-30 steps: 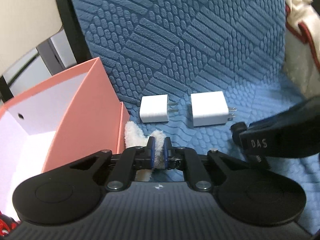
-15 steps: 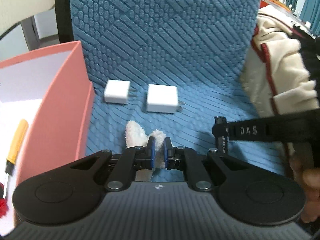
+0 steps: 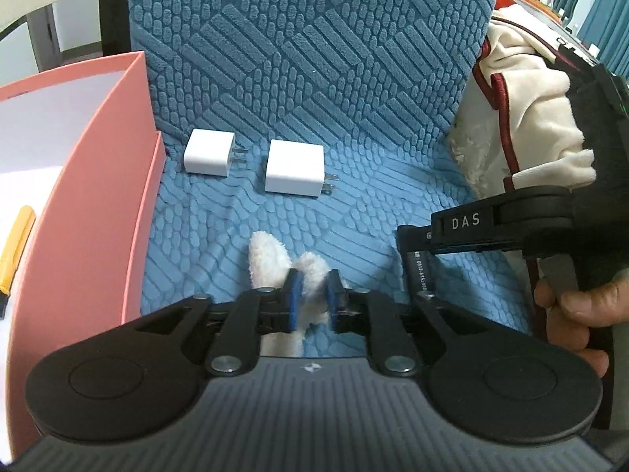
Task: Organize rigid objects
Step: 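Close the left gripper on the plush toy while the right gripper grasps the USB stick, then lift the plush toy with the left gripper while the right lifts the USB stick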
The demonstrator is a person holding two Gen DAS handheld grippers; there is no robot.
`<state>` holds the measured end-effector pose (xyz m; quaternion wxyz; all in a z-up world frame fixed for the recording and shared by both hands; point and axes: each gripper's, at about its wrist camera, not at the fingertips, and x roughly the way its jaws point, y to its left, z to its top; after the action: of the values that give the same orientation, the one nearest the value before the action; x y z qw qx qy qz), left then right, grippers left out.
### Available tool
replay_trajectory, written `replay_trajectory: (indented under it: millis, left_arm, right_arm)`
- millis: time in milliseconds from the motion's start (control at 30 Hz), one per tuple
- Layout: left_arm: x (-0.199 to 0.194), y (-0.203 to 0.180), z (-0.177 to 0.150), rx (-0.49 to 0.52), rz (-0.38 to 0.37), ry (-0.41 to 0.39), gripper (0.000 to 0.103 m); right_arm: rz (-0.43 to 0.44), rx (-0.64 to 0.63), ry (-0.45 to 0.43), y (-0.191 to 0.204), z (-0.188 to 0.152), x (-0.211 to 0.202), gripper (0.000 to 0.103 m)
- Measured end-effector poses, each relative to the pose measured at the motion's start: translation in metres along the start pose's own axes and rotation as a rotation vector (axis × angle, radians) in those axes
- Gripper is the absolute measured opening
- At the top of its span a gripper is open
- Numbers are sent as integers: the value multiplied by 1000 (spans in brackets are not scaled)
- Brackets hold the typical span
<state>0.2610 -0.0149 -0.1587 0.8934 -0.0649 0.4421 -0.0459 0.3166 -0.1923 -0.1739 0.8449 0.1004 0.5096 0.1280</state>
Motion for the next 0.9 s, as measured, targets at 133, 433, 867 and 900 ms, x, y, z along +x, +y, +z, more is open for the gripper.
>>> replay_trajectory:
  millis: [133,433,867,900]
  left_arm:
    - [-4,5,0,-24,-3,5,54]
    - [8,5,-1,-39,-21,45,62]
    - [25,-2,0,-17,-22,47,65]
    - [25,-2,0,-14,-14,49,67]
  right_arm:
    - [-10,-18,12,3,-1,7,31]
    - [-62,-77,-24,12,-3,6,26]
    - [-36,-64,-7,11,-11,-1,17]
    - [-35,-61,-6,11,-11,-1,17]
